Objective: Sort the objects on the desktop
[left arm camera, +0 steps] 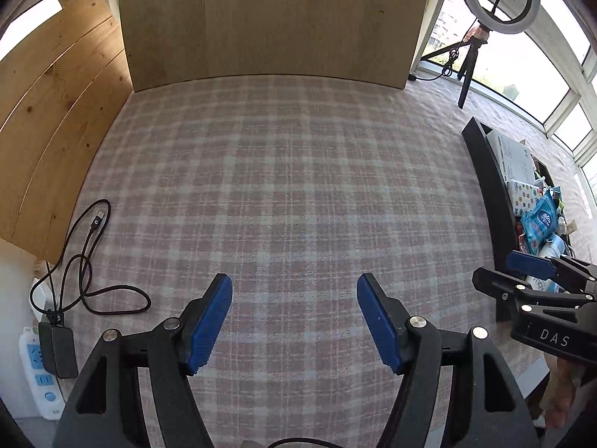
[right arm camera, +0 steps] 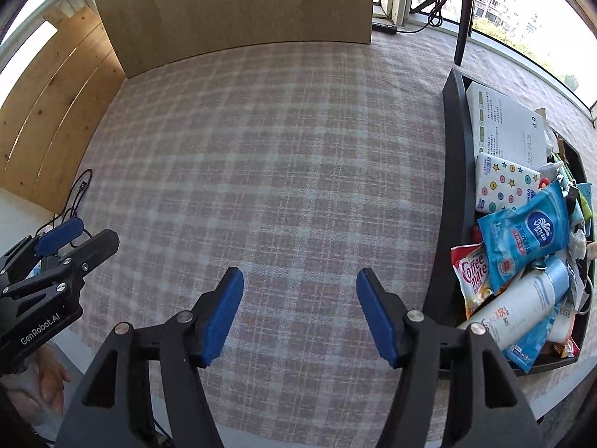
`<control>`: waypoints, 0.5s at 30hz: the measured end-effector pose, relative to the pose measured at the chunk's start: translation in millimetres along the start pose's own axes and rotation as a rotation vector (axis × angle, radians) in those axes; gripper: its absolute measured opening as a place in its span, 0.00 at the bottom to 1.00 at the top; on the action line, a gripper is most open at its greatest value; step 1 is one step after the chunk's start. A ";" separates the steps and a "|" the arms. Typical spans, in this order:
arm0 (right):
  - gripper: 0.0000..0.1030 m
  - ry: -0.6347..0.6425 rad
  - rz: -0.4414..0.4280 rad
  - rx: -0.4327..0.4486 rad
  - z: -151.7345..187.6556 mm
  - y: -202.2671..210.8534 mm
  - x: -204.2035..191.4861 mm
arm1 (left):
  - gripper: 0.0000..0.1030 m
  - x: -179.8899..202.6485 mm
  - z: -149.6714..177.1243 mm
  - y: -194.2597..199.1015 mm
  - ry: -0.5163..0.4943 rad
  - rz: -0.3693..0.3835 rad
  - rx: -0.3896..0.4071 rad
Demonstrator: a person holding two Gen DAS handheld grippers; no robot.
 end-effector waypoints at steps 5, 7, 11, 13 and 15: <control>0.61 -0.010 -0.005 0.005 2.7 0.6 -2.2 | 0.65 -12.0 6.5 -3.2 0.037 0.004 -0.023; 0.61 -0.017 -0.006 0.014 2.0 1.0 -2.5 | 0.65 -14.2 8.3 -2.0 0.042 0.005 -0.023; 0.61 -0.026 0.000 0.037 -0.9 3.0 -1.2 | 0.65 -16.4 9.1 -1.1 0.047 0.001 -0.029; 0.61 -0.027 -0.001 0.042 -2.0 3.5 -1.7 | 0.65 -17.6 8.4 -1.3 0.055 -0.011 -0.037; 0.61 -0.023 0.001 0.050 -3.1 4.0 -2.6 | 0.65 -20.6 8.6 0.9 0.063 -0.016 -0.031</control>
Point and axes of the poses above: each gripper's, at about its wrist camera, not at the fingertips, and y roughly against the way its jaws point, x to its right, z to its underside, the point moved 5 cm from there along -y, roughly the way its jaws point, and after that the axes turned 6 degrees about x, right-handed, at the moved point
